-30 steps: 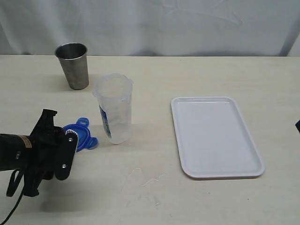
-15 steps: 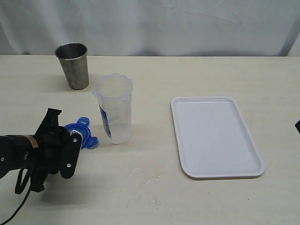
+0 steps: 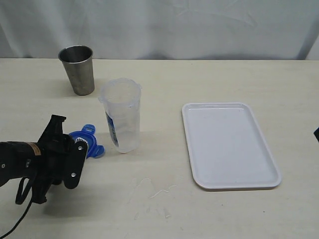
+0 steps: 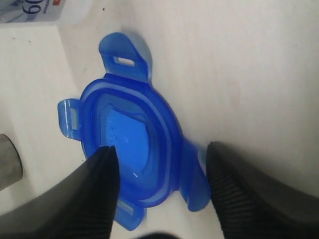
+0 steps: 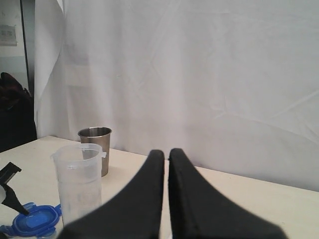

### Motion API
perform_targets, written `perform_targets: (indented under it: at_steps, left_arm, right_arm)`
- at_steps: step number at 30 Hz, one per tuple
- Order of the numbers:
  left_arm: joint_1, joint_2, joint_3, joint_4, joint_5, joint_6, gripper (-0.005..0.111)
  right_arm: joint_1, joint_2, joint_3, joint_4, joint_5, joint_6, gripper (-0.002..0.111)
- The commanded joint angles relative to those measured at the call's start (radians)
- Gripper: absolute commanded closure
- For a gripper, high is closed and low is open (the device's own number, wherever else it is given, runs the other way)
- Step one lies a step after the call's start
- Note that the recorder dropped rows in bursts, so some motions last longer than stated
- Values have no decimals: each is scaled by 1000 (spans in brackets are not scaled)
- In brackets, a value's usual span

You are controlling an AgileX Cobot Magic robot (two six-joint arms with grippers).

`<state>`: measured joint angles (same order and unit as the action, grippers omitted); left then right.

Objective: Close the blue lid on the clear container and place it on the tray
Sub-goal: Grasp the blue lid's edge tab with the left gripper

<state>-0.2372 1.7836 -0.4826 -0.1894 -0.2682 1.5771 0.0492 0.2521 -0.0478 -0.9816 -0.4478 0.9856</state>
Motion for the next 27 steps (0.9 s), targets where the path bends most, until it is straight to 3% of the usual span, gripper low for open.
perform_targets:
  at_steps: [1, 5, 10, 27]
  left_arm:
    - [-7, 16, 14, -5, 124, 0, 57]
    - [-7, 16, 14, -5, 122, 0, 86]
    - [-7, 12, 14, -5, 104, 26, 107]
    - [-7, -229, 14, -91, 147, 21, 107]
  right_arm:
    - [1, 4, -7, -2, 6, 3, 104]
    - [1, 4, -7, -2, 6, 3, 104]
    - [1, 4, -7, -2, 6, 5, 104]
    - [1, 4, -7, -6, 6, 15, 104]
